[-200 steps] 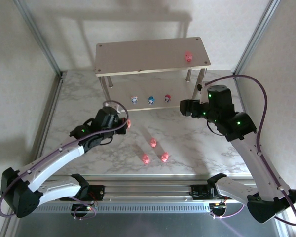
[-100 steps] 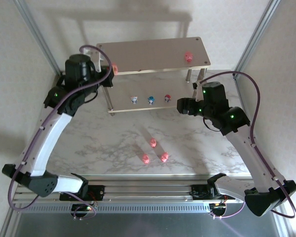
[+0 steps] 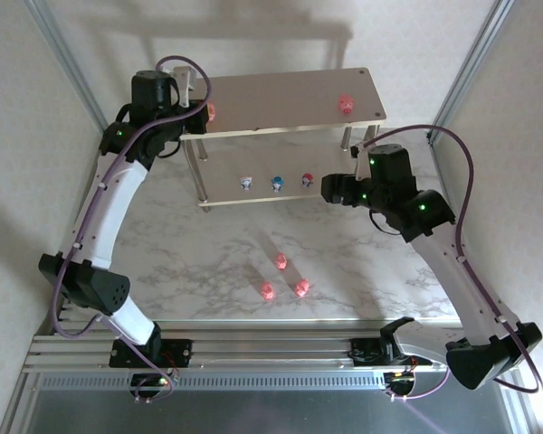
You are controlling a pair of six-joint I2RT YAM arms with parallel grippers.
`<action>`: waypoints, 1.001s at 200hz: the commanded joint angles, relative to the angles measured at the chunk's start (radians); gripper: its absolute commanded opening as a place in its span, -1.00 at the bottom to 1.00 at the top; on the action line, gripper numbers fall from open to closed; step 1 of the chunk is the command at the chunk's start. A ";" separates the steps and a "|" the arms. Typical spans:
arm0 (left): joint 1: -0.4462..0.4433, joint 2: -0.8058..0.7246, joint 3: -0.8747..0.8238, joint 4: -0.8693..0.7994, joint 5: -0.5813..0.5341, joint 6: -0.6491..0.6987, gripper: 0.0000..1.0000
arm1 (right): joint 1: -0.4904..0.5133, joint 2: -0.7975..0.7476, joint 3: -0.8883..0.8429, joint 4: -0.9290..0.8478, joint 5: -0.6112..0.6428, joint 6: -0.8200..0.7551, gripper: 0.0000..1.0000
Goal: Place and organize the plastic toys onto the shelf
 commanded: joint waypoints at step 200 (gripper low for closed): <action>0.040 0.003 -0.062 0.079 0.002 -0.025 -0.17 | 0.004 0.031 0.018 0.050 -0.025 0.012 0.52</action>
